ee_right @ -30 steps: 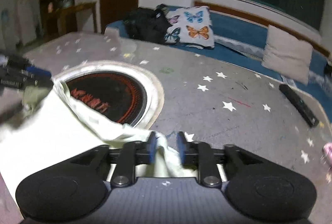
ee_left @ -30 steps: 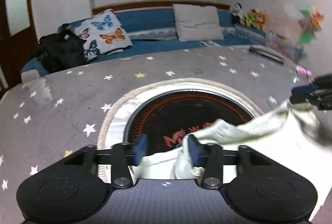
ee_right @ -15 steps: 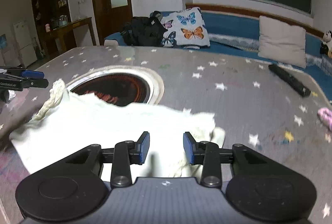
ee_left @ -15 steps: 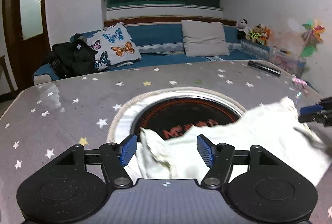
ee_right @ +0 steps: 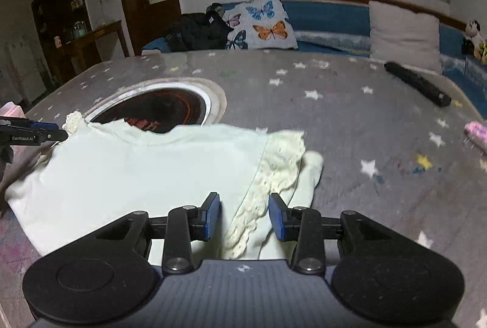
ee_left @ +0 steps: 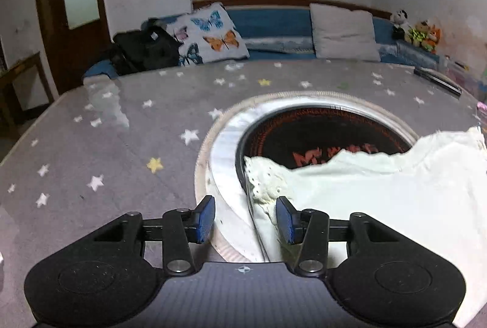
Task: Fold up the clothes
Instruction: 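Lay the folded shirt down and open both grippers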
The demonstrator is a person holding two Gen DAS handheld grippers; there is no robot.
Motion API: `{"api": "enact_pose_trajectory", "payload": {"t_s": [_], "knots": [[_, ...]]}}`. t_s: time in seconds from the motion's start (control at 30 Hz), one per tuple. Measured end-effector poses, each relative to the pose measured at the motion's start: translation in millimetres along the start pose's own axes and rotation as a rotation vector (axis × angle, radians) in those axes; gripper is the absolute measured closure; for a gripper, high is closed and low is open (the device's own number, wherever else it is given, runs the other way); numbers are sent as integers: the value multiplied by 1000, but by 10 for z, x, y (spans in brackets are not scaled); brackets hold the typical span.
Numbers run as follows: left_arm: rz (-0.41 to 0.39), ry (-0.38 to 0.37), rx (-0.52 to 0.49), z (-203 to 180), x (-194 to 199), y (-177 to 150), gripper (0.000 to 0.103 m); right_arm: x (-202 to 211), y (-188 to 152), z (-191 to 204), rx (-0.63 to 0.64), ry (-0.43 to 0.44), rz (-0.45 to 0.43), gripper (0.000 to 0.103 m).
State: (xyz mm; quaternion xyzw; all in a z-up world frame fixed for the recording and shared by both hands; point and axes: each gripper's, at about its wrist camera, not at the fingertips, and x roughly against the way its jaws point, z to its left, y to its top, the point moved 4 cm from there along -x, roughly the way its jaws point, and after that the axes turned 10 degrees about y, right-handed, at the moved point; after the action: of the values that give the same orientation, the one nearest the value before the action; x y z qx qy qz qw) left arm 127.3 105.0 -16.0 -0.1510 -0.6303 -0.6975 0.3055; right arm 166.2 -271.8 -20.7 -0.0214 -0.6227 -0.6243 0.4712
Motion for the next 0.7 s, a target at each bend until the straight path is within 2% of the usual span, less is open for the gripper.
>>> {"api": "enact_pose_trajectory", "payload": {"t_s": [0.17,0.27,0.37,0.53,0.7], "knots": [[-70,12,1,-69,125,145,56,-120,229,94,21,30,-32,68],[-87,-20,-44,-181,113,196,55,-308,310,130,33,42,-18,68],[-51,-27,-81,-244,-51,168,59,-474,336,114,29,32,5,68],[17,-14,-64,-159,-320,83,61,-578,309,-39,-18,16,20,71],[-2,-6,-58,-171,-257,93,60,-537,353,-82,-43,3,9,73]]}}
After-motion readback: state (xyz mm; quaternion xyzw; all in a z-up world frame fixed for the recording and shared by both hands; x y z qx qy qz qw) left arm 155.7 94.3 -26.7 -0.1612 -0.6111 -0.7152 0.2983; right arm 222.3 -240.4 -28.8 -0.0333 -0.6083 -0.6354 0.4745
